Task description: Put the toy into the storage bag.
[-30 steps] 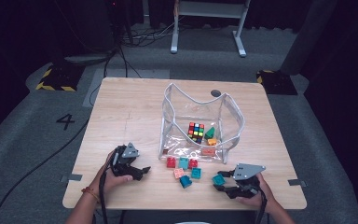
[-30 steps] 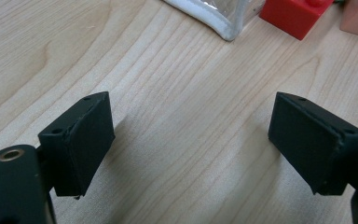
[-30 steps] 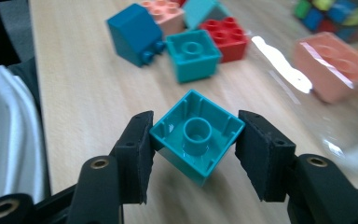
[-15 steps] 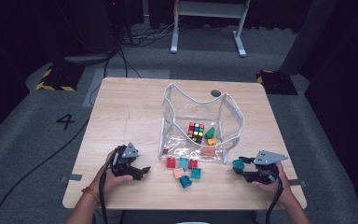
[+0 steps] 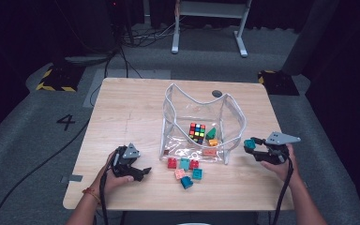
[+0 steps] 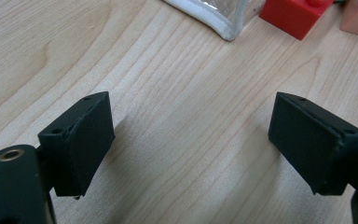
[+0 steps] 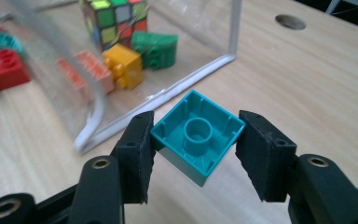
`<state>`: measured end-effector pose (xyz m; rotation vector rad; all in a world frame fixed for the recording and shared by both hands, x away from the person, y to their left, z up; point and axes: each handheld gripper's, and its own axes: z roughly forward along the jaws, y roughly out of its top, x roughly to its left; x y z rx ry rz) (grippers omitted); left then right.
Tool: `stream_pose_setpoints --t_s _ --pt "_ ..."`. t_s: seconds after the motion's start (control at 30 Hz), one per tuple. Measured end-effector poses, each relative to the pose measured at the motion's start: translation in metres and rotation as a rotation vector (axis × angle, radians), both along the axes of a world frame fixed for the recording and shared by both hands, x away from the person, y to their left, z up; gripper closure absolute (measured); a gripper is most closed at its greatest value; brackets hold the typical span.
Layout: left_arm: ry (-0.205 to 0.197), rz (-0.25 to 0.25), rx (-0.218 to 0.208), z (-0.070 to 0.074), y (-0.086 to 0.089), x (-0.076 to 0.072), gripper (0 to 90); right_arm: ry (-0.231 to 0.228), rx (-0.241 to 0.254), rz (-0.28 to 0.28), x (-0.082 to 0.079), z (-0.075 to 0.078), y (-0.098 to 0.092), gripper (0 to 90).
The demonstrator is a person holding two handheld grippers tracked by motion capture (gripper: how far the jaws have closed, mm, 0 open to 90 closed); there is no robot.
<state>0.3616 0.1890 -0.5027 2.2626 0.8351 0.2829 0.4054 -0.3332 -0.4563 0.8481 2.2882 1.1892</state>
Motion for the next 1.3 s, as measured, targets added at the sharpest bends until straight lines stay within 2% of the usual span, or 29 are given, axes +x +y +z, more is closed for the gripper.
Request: stream_pose_setpoints --t_s 0.17,0.4,0.5,0.6,0.93,1.3 --pt "0.0 0.0 0.0 0.0 0.0 0.0 14.3 -0.022 0.014 -0.027 0.022 0.014 -0.001 48.1" --pt "0.0 -0.001 0.0 0.0 0.0 0.0 14.3 -0.043 0.032 -0.053 0.044 0.046 -0.002 48.1" --pt "0.0 0.0 0.0 0.0 0.0 0.0 14.3 -0.065 0.041 -0.062 0.05 0.061 -0.004 48.2" --pt "0.0 0.0 0.0 0.0 0.0 0.0 14.3 -0.074 0.082 -0.061 0.056 0.075 -0.008 48.1" --pt "0.001 0.001 0.001 0.0 0.0 0.0 14.3 -0.122 0.073 -0.07 0.071 0.112 -0.003 48.2" --pt "0.002 0.002 0.002 0.0 0.0 0.0 14.3 -0.157 0.041 -0.011 0.074 0.146 0.02 48.1"
